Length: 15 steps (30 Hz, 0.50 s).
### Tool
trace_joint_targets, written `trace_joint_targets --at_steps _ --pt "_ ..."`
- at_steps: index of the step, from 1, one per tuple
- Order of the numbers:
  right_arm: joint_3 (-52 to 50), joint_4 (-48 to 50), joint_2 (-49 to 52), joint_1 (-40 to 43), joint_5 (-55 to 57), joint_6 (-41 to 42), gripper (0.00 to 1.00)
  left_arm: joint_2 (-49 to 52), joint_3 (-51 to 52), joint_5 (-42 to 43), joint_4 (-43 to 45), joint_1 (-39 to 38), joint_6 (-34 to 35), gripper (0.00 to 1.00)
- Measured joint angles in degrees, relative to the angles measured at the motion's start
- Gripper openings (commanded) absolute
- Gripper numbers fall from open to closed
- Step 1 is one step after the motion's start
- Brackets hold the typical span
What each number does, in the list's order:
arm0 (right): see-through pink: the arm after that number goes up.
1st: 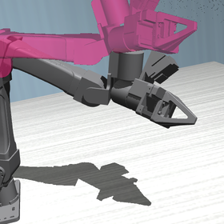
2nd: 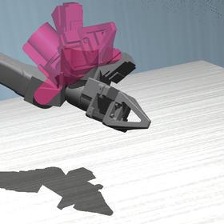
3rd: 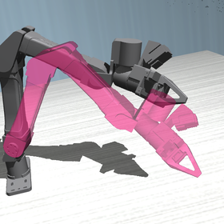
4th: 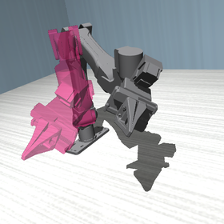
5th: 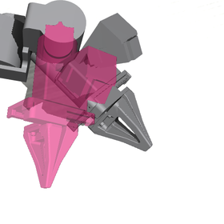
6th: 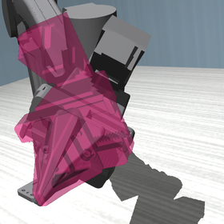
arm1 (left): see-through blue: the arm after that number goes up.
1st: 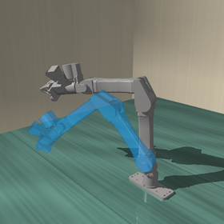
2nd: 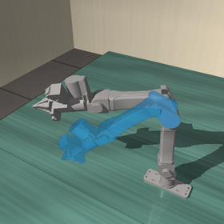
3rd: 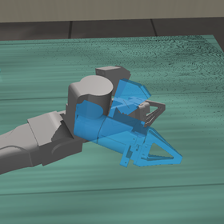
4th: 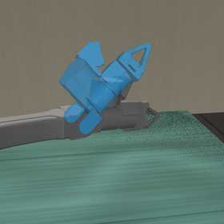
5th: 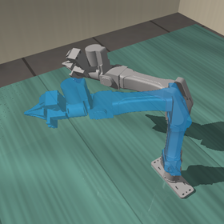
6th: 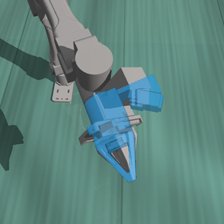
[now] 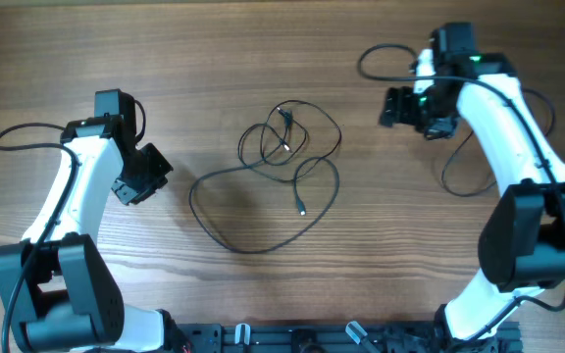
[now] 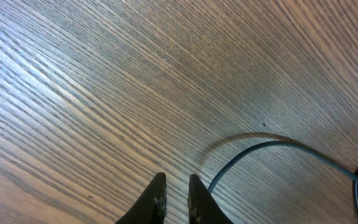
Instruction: Untangle cables
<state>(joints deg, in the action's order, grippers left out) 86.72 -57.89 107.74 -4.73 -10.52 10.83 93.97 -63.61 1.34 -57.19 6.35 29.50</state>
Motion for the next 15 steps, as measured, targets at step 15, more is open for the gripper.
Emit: trace_joint_targets --at_steps 15 --pt "-10.54 15.96 0.04 -26.05 -1.9 15.69 0.75 0.0 0.0 2.75 0.37 0.0 0.02 0.17"
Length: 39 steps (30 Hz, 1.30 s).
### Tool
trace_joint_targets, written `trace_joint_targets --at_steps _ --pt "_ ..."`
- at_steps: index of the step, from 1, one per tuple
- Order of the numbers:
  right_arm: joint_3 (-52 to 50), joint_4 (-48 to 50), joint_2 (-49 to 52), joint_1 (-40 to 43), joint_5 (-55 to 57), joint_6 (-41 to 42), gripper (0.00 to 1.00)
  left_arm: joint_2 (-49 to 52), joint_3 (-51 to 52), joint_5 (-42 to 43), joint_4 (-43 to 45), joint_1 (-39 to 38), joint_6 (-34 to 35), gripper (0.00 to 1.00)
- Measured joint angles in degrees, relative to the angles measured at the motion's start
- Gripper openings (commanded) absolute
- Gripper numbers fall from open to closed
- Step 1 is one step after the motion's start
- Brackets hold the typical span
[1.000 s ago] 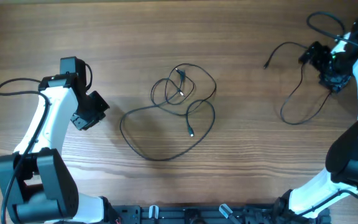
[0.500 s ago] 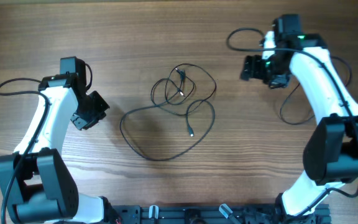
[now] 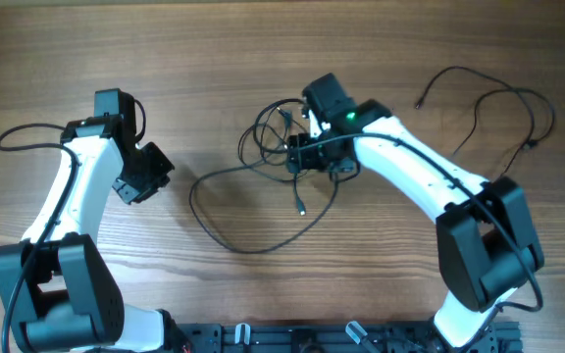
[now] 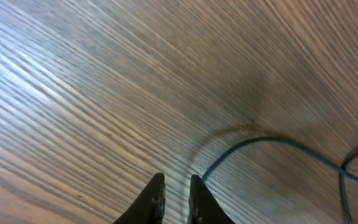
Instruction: Untangle cables
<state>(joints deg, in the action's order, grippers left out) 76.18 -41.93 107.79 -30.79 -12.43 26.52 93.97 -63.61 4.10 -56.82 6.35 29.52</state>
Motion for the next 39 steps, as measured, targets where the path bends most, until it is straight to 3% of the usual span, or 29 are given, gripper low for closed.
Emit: trace_joint_targets --at_steps 9,14,25,28,31,39 --pt "-5.51 5.25 0.0 -1.22 1.79 10.88 0.75 0.0 1.42 2.49 1.6 -5.05 -0.02 0.29" --pt "-6.32 7.76 0.0 -1.22 4.13 14.34 0.66 0.0 5.27 2.86 3.5 -9.07 0.02 0.3" --pt "-6.32 8.35 1.73 -1.22 5.07 15.96 0.68 0.0 13.9 3.98 11.47 -18.91 3.39 0.39" --pt "-6.36 8.33 2.64 -1.22 5.05 16.13 0.67 0.0 14.34 3.93 11.74 -19.71 3.63 0.35" --pt "-6.36 8.33 2.69 -1.22 5.05 16.15 0.67 0.0 14.34 3.93 11.93 -19.71 3.82 0.41" --pt "-6.36 8.35 2.69 -1.22 5.05 16.37 0.62 -5.44 7.34 3.08 3.93 -19.71 -0.52 0.48"
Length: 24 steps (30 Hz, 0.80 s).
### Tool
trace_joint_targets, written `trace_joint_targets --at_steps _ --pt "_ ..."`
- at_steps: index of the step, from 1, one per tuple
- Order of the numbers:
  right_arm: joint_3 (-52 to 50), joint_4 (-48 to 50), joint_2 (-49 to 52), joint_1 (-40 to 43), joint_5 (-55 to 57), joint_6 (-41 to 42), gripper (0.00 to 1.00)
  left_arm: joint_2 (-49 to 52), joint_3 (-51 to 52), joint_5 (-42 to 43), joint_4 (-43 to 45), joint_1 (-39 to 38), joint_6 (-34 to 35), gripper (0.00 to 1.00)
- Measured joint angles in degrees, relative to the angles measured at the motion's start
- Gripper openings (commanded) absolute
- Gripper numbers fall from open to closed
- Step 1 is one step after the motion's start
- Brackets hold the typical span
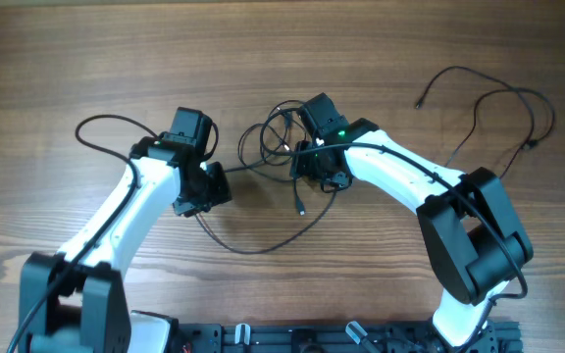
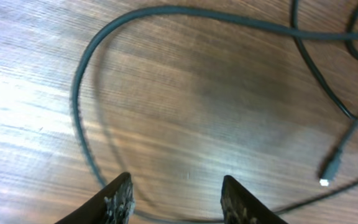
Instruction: Untangle cables
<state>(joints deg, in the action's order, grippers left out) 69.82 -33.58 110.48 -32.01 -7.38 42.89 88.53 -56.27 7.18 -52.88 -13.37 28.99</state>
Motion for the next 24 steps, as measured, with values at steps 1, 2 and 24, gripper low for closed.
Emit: trace_joint_targets --at_steps 1,2,24 --pt "0.0 0.0 0.0 0.0 0.0 0.02 0.61 -0.39 -0.15 -0.02 -1.4 0.0 -0.11 0.49" --pt "0.0 0.02 0.0 0.0 0.0 0.09 0.62 -0.55 -0.13 -0.26 -3.41 0.0 -0.22 0.49" --pt "0.0 0.7 0.0 0.0 0.42 2.75 0.52 -0.52 14.08 -2.84 12.2 0.0 6.08 0.04"
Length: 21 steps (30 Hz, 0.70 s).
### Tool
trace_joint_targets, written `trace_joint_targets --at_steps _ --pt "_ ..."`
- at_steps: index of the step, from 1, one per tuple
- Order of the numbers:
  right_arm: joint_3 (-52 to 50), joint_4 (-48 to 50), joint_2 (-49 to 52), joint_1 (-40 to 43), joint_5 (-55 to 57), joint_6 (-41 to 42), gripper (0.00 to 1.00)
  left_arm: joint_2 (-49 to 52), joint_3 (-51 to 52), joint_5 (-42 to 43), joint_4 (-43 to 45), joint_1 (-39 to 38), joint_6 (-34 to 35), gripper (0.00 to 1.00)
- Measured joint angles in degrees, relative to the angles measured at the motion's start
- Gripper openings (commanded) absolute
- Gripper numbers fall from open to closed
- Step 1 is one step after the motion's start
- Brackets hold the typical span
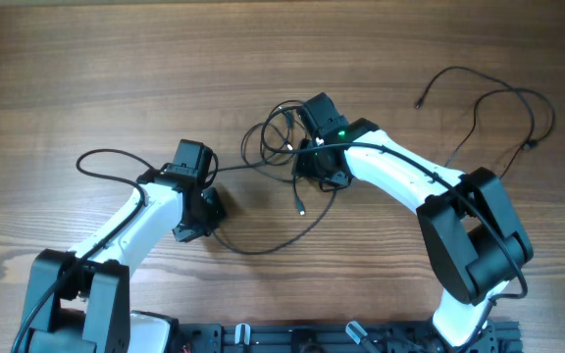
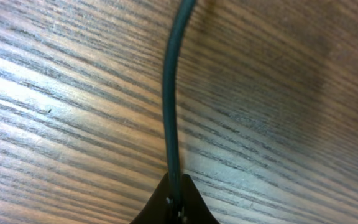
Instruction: Untangle cables
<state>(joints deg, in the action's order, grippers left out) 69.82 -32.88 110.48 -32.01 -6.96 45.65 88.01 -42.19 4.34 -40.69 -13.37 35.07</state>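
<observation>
A dark cable tangle lies mid-table. Its long loop sweeps toward the front, and a plug end lies inside it. My left gripper is down at the loop's left side. The left wrist view shows the left gripper shut on the dark cable, which runs straight away from the fingertips over the wood. My right gripper sits on the tangle's right side, and its jaws are hidden under the wrist.
A separate thin black cable lies spread at the far right back. The left arm's own lead loops on the table to the left. The wooden table shows bare boards along the back and front left.
My left gripper was open over the left bend of the loop. Now it is shut on that cable, a little nearer the front. The right arm and the tangle have not moved.
At first my left gripper was shut at the far left and my right gripper was at the back right. Then the right gripper was on the tangle, with a thin cable lying at the far right. Later the left gripper stood open over the loop, and now grips it.
</observation>
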Motion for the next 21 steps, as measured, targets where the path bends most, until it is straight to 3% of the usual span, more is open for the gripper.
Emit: trace_joint_targets --at_steps 12,15,18,21 --pt "0.0 1.25 0.0 0.0 2.14 5.7 0.45 0.0 -0.07 -2.16 0.57 2.62 -0.02 0.04" --pt "0.0 1.7 0.81 0.0 2.36 7.28 0.34 0.0 -0.09 -2.21 0.68 2.62 0.0 0.04" --pt "0.15 2.29 2.29 0.0 2.54 9.81 0.06 0.0 -0.09 -2.1 0.61 2.62 -0.02 0.04" --pt "0.17 2.75 2.71 0.07 2.51 10.38 0.04 0.0 -0.09 -2.1 0.37 2.62 -0.02 0.04"
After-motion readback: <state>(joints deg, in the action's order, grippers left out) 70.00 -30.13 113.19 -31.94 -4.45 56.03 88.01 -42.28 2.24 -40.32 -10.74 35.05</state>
